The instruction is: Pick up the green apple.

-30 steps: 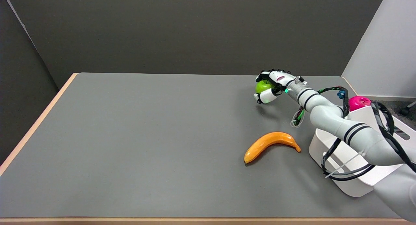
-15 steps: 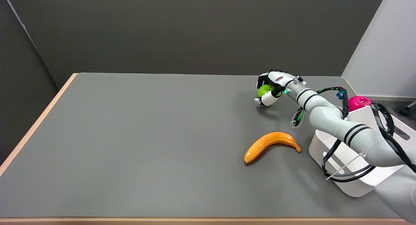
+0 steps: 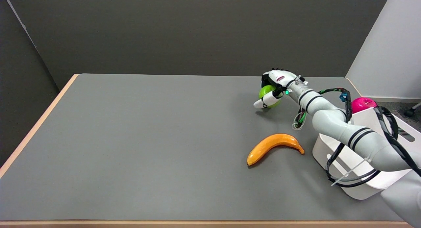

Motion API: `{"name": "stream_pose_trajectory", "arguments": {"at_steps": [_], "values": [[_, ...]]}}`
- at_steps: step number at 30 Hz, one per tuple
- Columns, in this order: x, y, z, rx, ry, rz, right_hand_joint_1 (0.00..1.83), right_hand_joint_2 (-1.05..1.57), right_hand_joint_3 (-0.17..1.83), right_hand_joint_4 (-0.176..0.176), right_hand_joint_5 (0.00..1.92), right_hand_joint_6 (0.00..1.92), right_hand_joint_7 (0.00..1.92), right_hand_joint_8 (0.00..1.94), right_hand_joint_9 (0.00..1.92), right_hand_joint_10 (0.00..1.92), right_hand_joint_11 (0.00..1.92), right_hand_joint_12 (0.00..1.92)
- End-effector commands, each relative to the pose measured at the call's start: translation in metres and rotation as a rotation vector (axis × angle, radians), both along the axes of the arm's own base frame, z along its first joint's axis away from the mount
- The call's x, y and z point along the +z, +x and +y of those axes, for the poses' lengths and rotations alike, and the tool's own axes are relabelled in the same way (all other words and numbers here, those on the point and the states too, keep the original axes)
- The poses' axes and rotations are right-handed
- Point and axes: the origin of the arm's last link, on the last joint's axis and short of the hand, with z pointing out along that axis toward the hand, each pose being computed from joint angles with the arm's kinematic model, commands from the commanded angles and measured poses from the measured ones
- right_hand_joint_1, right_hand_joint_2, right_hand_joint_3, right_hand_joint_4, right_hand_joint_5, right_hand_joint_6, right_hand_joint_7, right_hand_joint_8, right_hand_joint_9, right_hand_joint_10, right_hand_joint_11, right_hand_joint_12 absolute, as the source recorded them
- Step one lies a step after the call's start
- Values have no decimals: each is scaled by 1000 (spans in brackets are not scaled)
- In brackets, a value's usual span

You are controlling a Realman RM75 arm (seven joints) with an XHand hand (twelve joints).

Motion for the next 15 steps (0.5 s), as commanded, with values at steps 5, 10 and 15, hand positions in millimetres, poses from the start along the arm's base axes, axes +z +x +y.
{"name": "stream_pose_trajectory", "arguments": {"at_steps": [5,10,15], "values": [[-39,136,44,523,145,28,1337,1151,178,-142,567,1515,805,1283,783,1500,842,1921],[-37,160,94,664,128,28,1335,1142,194,-139,577,1503,811,1290,779,1507,852,1921],[-24,174,149,775,23,171,1339,1121,228,-138,592,1483,821,1283,779,1506,837,1921]]}}
